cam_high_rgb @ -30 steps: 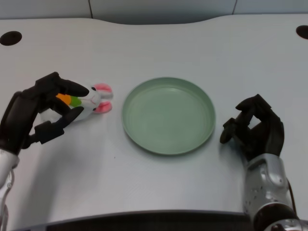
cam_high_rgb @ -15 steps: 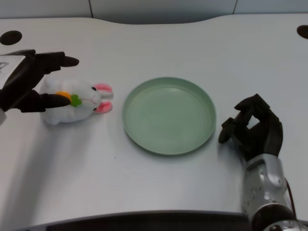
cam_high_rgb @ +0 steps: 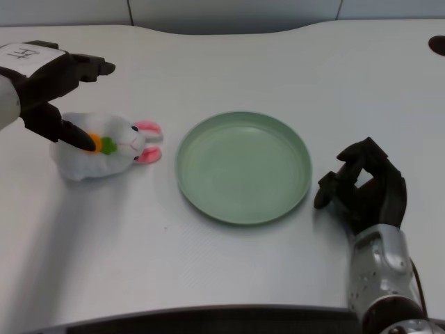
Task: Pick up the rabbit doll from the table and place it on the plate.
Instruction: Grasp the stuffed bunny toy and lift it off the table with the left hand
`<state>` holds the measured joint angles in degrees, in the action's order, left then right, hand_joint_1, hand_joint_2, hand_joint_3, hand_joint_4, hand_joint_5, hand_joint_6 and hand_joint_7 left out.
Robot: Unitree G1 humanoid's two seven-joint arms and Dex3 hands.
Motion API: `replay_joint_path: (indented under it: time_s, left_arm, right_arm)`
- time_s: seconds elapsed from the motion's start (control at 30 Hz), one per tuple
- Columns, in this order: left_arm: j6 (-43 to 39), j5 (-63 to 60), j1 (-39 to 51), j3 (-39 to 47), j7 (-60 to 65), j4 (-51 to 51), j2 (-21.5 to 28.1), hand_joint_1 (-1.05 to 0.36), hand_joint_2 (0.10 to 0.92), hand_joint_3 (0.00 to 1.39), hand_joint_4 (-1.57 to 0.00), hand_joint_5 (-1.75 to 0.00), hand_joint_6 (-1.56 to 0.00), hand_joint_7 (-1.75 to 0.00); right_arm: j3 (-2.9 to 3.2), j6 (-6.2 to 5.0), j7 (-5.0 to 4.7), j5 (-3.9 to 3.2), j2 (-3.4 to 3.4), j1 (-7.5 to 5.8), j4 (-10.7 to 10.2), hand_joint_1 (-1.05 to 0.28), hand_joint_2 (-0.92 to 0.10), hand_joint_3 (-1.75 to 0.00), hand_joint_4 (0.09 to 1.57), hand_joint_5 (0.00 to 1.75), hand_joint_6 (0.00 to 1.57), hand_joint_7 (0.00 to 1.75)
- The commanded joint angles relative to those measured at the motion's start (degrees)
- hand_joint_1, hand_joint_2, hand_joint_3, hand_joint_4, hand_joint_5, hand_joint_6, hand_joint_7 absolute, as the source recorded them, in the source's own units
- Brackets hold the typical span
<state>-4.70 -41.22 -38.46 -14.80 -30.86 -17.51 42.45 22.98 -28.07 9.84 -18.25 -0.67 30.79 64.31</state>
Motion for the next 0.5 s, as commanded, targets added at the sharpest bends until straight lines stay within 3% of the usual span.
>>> replay_joint_path:
  time_s: [0.03,0.17,0.37,0.5]
  left_arm:
    - [0.45,-0.58,-3.05,-2.27,-1.10,-3.62,-1.14,-0.97,0.896,0.01,0.00,-0.20,-0.14,-0.01]
    - [1.48,-0.95,-6.24,-5.01,-2.74,-8.74,-3.04,-0.97,0.897,0.01,0.00,-0.22,-0.14,-0.01]
    - [1.08,-1.65,-10.01,-8.33,-0.57,-18.83,-6.39,-1.00,0.919,0.01,0.00,-0.27,-0.14,-0.01]
    - [0.44,-4.13,-12.53,-11.62,3.05,-26.71,-8.62,-1.03,0.921,0.03,-0.01,-0.29,-0.15,-0.01]
  right_arm:
    - [-0.21,-0.63,-0.10,0.18,-0.16,-0.64,-0.45,-1.05,-0.32,-1.46,1.56,1.44,1.09,1.74]
    - [-0.30,0.54,-0.76,0.14,0.05,-0.68,-0.93,-1.05,-0.30,-1.51,1.56,1.44,1.10,1.75]
    - [0.58,0.20,1.34,-1.15,0.30,-0.70,-0.60,-1.05,-0.30,-1.45,1.57,1.40,1.11,1.71]
    - [0.13,1.08,0.01,-0.65,0.25,-0.91,-1.52,-1.05,-0.30,-1.46,1.57,1.43,1.11,1.74]
